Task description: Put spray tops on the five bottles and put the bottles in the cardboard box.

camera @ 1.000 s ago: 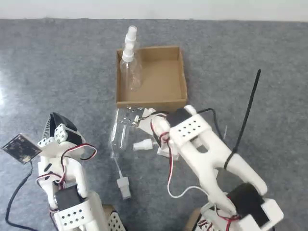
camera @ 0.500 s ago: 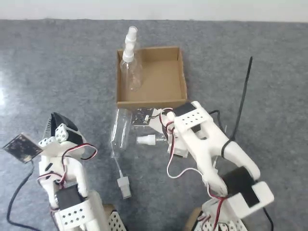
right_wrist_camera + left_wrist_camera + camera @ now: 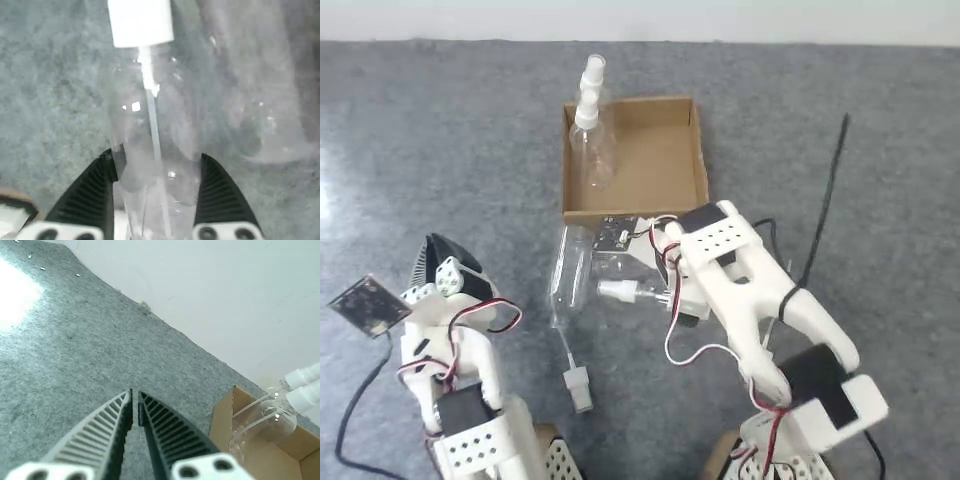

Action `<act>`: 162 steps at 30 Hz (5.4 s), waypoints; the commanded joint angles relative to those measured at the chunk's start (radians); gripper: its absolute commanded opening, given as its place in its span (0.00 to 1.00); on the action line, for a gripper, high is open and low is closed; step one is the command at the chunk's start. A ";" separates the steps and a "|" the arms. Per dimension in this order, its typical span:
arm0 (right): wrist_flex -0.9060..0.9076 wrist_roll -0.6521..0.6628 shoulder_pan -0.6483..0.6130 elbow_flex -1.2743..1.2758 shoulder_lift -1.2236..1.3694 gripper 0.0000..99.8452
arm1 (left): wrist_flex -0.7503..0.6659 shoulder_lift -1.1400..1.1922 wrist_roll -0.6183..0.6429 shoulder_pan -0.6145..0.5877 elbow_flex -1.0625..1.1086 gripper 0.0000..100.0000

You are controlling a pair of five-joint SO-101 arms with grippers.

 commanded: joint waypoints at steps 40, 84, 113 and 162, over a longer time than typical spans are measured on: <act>0.122 -0.414 -0.223 -0.245 -0.131 0.02 | 0.477 -0.017 0.052 0.413 -0.173 0.33; 0.070 -0.562 -0.318 -0.081 -0.266 0.02 | 0.321 -0.017 0.158 0.193 -0.177 0.03; -0.128 -0.442 -0.223 0.161 -0.229 0.03 | 0.229 -0.017 0.155 0.058 -0.143 0.02; -0.206 -0.400 -0.317 -0.052 0.094 0.24 | 0.227 -0.017 0.155 0.057 -0.148 0.02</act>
